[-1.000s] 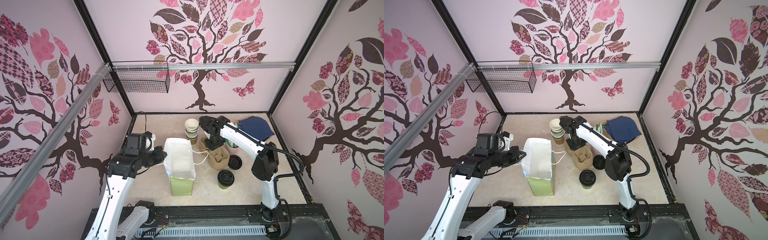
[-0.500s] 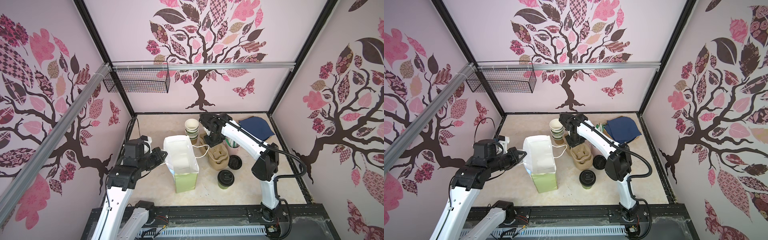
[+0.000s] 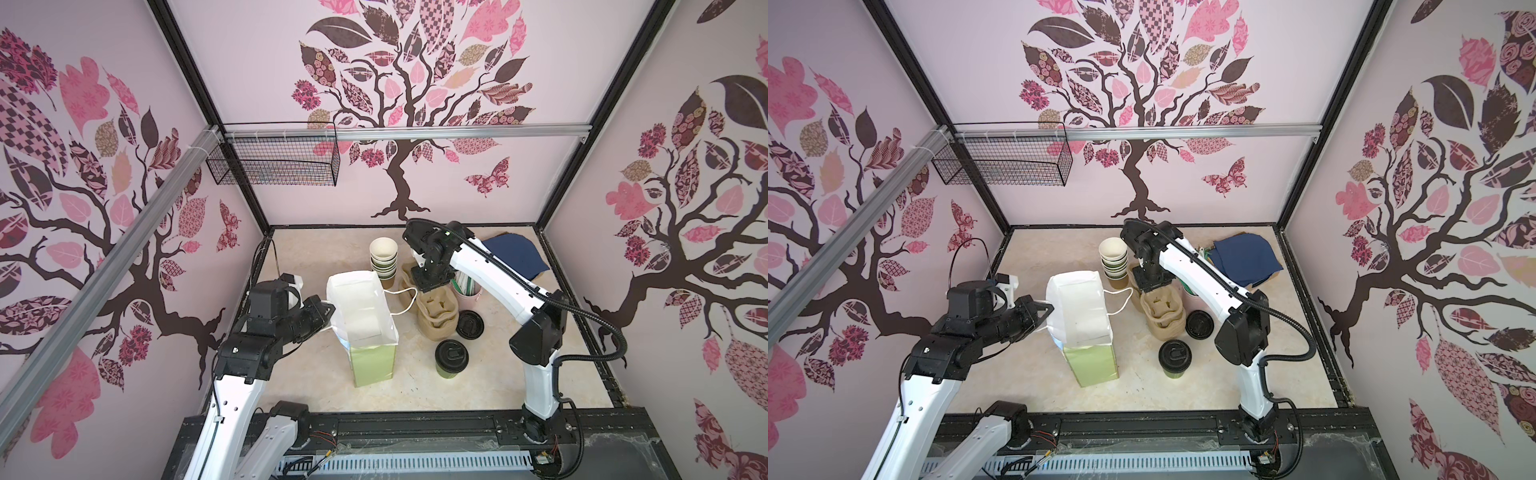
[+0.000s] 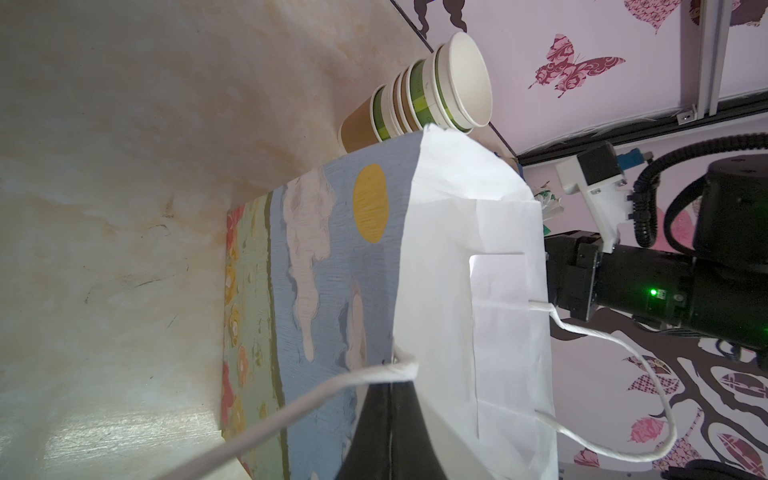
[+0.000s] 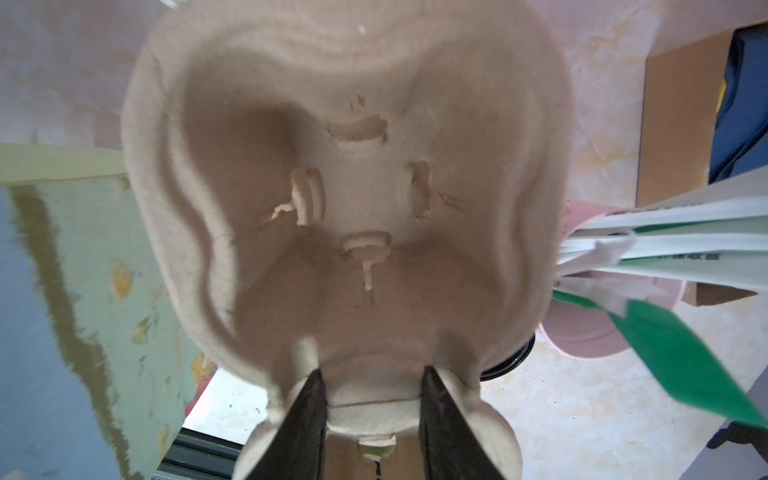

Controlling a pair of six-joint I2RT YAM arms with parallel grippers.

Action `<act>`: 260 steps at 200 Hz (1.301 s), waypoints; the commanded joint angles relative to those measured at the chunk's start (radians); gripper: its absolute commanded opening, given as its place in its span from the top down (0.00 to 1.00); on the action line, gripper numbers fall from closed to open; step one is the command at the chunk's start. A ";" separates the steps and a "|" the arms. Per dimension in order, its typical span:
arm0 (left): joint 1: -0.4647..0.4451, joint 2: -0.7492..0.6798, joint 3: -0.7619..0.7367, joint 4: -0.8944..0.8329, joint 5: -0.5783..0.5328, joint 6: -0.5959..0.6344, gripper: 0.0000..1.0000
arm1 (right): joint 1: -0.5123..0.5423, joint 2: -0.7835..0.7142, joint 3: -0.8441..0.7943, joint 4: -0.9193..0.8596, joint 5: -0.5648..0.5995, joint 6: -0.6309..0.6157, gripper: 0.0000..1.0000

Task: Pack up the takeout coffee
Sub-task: 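Lift the tan pulp cup carrier with the right gripper toward the bag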

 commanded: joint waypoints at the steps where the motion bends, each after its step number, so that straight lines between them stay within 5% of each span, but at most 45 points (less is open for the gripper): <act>1: -0.001 -0.002 -0.016 0.022 0.004 0.030 1.00 | 0.006 -0.082 0.046 -0.053 -0.029 0.040 0.64; 61: 0.000 -0.004 -0.017 0.028 0.018 0.060 1.00 | 0.006 -0.182 0.053 -0.071 -0.056 0.107 0.64; 145: -0.001 0.019 0.000 0.045 0.028 0.072 1.00 | 0.006 -0.171 0.387 -0.102 -0.093 0.135 0.63; 190: -0.005 0.030 0.019 0.074 0.026 0.056 1.00 | 0.006 -0.182 0.438 -0.051 -0.171 0.175 0.64; 260: -0.121 0.094 0.120 0.052 -0.119 0.100 1.00 | 0.006 -0.194 0.437 0.044 -0.283 0.234 0.64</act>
